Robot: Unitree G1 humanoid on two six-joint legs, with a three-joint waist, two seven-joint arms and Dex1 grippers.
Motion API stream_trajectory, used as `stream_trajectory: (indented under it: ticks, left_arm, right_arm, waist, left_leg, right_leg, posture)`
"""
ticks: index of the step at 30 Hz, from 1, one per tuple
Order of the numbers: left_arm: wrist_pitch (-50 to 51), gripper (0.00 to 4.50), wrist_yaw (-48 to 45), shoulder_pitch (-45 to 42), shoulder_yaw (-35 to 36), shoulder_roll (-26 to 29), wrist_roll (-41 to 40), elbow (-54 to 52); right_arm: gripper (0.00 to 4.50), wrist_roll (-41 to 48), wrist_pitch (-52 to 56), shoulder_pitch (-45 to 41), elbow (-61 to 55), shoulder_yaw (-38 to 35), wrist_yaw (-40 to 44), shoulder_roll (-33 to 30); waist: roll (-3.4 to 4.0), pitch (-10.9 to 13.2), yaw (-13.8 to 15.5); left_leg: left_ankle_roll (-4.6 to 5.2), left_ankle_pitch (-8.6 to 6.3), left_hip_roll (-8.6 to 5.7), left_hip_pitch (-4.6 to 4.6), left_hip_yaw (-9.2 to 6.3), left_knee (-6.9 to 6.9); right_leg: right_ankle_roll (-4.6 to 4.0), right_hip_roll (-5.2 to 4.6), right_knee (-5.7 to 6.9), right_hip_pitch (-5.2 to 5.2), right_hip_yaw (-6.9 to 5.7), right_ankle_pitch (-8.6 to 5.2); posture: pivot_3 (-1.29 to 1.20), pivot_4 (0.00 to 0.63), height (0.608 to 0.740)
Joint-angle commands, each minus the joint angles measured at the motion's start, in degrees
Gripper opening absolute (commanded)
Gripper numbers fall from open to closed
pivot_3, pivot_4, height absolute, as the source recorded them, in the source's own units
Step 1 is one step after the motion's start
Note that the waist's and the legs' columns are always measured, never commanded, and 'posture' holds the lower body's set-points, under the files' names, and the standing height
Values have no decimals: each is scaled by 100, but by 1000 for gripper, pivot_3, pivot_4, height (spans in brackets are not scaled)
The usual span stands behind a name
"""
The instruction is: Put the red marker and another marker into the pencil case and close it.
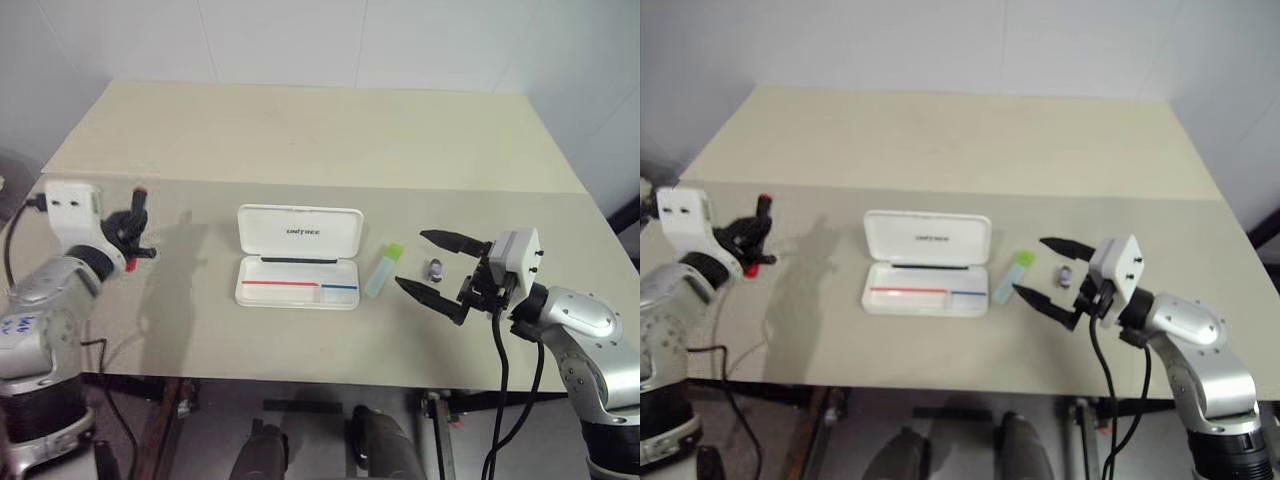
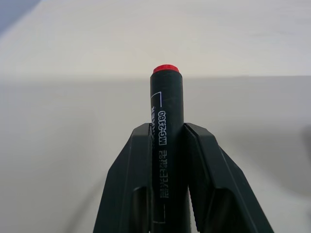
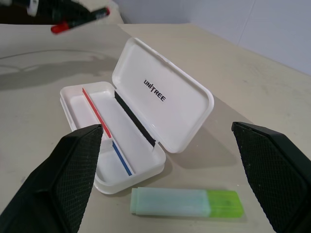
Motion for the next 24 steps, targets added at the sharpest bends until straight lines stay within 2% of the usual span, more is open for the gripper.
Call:
stream_trajectory:
  ticks: [1,4,8,13,16,24]
  left_arm:
    - [-1122,592,-1422,-295,-601,986,338,185]
    - [-1742,592,-2133,-725,-1026,1208,348,482]
    - [-2357,592,-3303,-1201,-1676,1094,162,484]
    - [-2771,592,-4379,-1728,-2340,900,175,916]
    - [-2979,592,-4987,-1997,-2774,744,266,1198]
    - [-4159,592,-5916,-2603,-3791,231,1201,2403]
  right_arm:
    - [4500,-16,-81,-11,-96,-50,-65,13]
    - [4500,-35,-84,-2,-114,-26,-111,36]
    - [4500,21,4,98,-252,-48,-157,27]
    - [4500,249,34,543,-564,-206,108,-133]
    - [4500,280,42,663,-660,-317,-6,-137]
    - [4500,182,-26,918,-809,-425,-322,-34]
  waist:
    - [0,0,0]
    - [4,1,14]
    - [4,1,1]
    - [4,2,-1]
    - [5,2,-15]
    - [5,2,4]
  left_leg:
    - [1,-3,1,-3,0,0]
    - [12,-9,-1,-8,2,-5]
    - [25,-17,1,-19,12,-5]
    - [36,-23,1,-44,18,-3]
    - [42,-26,1,-46,22,4]
    - [48,-26,1,-37,26,21]
  right_leg:
    - [-2,1,-2,-3,-1,-1]
    - [-13,-2,-21,0,-3,-9]
    - [13,-4,-17,-2,-2,6]
    - [17,-3,-21,-26,-1,6]
    - [22,-2,-21,-25,0,8]
    - [28,1,-8,-14,6,12]
  posture:
    - [0,150,740]
    - [0,150,740]
    - [0,150,740]
    - [0,150,740]
    - [0,150,740]
    - [0,150,740]
